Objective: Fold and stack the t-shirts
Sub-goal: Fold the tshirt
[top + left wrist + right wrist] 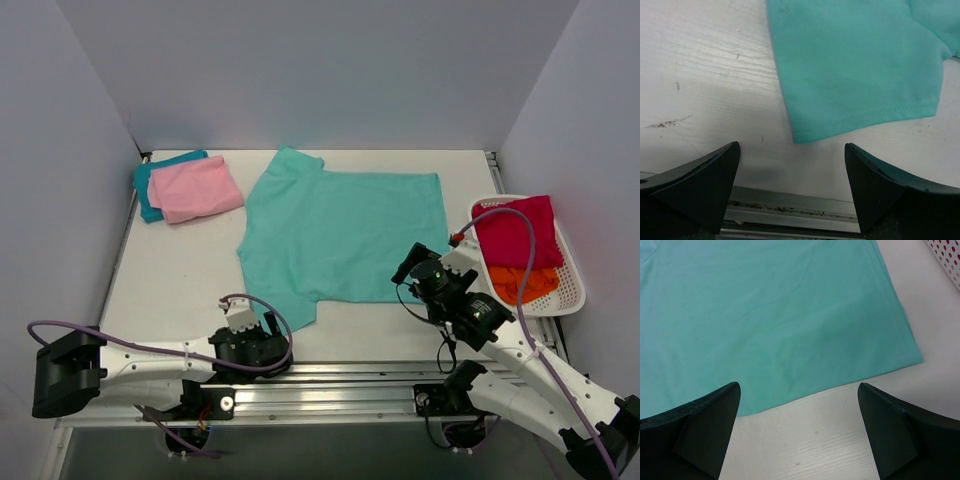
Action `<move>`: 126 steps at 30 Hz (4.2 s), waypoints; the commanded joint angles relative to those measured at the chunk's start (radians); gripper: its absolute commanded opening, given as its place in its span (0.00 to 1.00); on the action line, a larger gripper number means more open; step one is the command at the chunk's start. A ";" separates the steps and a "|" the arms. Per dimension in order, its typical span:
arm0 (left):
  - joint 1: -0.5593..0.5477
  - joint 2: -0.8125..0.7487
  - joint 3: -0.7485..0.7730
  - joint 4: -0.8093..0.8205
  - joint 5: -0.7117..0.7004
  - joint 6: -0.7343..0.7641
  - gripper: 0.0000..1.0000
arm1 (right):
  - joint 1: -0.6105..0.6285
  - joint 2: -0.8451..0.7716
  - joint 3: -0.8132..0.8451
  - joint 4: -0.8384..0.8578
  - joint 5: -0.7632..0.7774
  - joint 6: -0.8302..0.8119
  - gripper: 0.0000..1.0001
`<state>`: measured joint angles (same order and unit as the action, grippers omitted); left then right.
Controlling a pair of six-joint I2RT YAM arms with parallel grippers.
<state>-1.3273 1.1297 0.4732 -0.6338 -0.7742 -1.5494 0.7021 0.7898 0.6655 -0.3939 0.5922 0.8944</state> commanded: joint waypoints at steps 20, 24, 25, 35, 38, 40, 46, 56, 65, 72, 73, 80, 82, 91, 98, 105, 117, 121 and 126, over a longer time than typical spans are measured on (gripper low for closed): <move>0.008 0.104 -0.108 0.457 -0.070 -0.014 0.72 | 0.007 0.039 0.009 -0.063 0.118 0.090 1.00; 0.065 0.142 -0.122 0.580 -0.028 0.070 0.25 | 0.007 0.042 0.002 -0.063 0.107 0.112 1.00; 0.080 0.142 -0.119 0.592 -0.022 0.092 0.19 | 0.007 0.043 -0.004 -0.056 0.107 0.116 1.00; 0.407 0.018 -0.153 0.715 0.122 0.366 0.02 | -0.088 0.117 -0.176 0.168 -0.179 0.161 0.97; 0.450 -0.016 -0.145 0.732 0.125 0.426 0.02 | -0.225 0.123 -0.222 0.219 -0.262 0.115 0.93; 0.464 -0.015 -0.130 0.712 0.124 0.434 0.02 | -0.239 0.144 -0.195 0.161 -0.224 0.115 0.93; 0.530 0.036 -0.099 0.764 0.177 0.485 0.02 | -0.311 0.164 -0.187 0.092 -0.166 0.187 0.93; 0.622 0.125 -0.119 0.888 0.289 0.526 0.02 | -0.478 0.149 -0.290 0.181 -0.311 0.198 0.82; 0.654 0.143 -0.133 0.925 0.326 0.542 0.02 | -0.544 0.195 -0.299 0.207 -0.328 0.173 0.70; 0.671 0.145 -0.139 0.933 0.340 0.548 0.02 | -0.562 0.219 -0.302 0.245 -0.330 0.155 0.45; 0.672 0.143 -0.139 0.933 0.342 0.548 0.02 | -0.569 0.224 -0.302 0.250 -0.331 0.149 0.38; 0.685 0.124 -0.148 0.924 0.342 0.551 0.02 | -0.582 0.264 -0.300 0.279 -0.359 0.129 0.10; 0.686 0.120 -0.151 0.924 0.342 0.549 0.02 | -0.584 0.259 -0.302 0.280 -0.361 0.129 0.07; 0.686 0.006 -0.143 0.783 0.317 0.535 0.02 | -0.589 0.174 -0.303 0.247 -0.367 0.112 0.00; 0.680 -0.243 -0.131 0.551 0.288 0.517 0.02 | -0.590 0.086 -0.271 0.179 -0.351 0.087 0.00; 0.677 -0.223 -0.061 0.520 0.300 0.526 0.02 | -0.589 0.094 -0.273 0.228 -0.387 0.069 0.00; 0.677 -0.133 0.140 0.484 0.291 0.584 0.02 | -0.589 0.146 -0.176 0.285 -0.405 0.008 0.00; 0.678 -0.062 0.231 0.476 0.289 0.607 0.02 | -0.589 0.192 -0.129 0.303 -0.410 -0.012 0.00; 0.691 0.080 0.349 0.505 0.317 0.655 0.02 | -0.589 0.287 -0.083 0.340 -0.404 -0.023 0.00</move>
<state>-0.6456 1.1439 0.7403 -0.1478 -0.4660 -0.9455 0.1184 1.0279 0.5339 -0.0799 0.1814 0.8959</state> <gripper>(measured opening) 0.043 0.004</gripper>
